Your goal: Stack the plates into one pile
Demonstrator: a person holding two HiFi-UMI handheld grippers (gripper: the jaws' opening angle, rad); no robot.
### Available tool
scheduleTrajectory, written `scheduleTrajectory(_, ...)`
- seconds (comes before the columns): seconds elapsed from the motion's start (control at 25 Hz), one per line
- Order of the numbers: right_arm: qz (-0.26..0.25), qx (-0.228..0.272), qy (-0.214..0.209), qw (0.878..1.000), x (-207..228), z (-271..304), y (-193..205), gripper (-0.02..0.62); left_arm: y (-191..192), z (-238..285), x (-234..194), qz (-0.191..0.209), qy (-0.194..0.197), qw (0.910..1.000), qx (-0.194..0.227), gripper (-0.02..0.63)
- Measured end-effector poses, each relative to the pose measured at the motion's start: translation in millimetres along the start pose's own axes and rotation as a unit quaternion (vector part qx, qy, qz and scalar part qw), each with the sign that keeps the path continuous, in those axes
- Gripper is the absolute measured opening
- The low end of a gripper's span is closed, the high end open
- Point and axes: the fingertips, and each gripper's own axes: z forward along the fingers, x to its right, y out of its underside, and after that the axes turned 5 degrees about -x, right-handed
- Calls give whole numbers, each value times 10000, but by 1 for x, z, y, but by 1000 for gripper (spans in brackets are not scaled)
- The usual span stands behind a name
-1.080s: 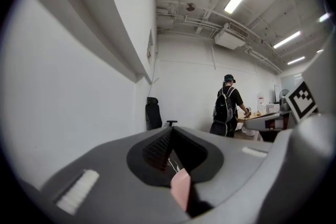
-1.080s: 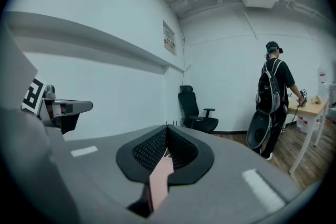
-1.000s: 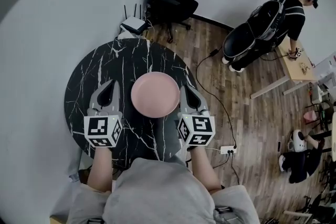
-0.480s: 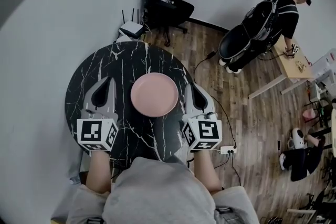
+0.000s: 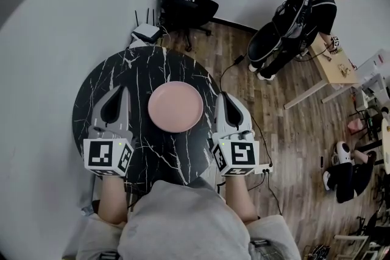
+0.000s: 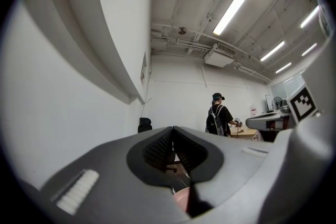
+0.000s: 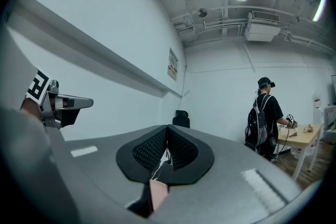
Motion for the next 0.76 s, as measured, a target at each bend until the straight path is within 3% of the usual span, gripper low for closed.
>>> scheduleTrajectory(0.76, -98, 160, 117, 9998, -5, -13, -11, 3, -7, -3, 6, -50, 225, 9995, 214, 60)
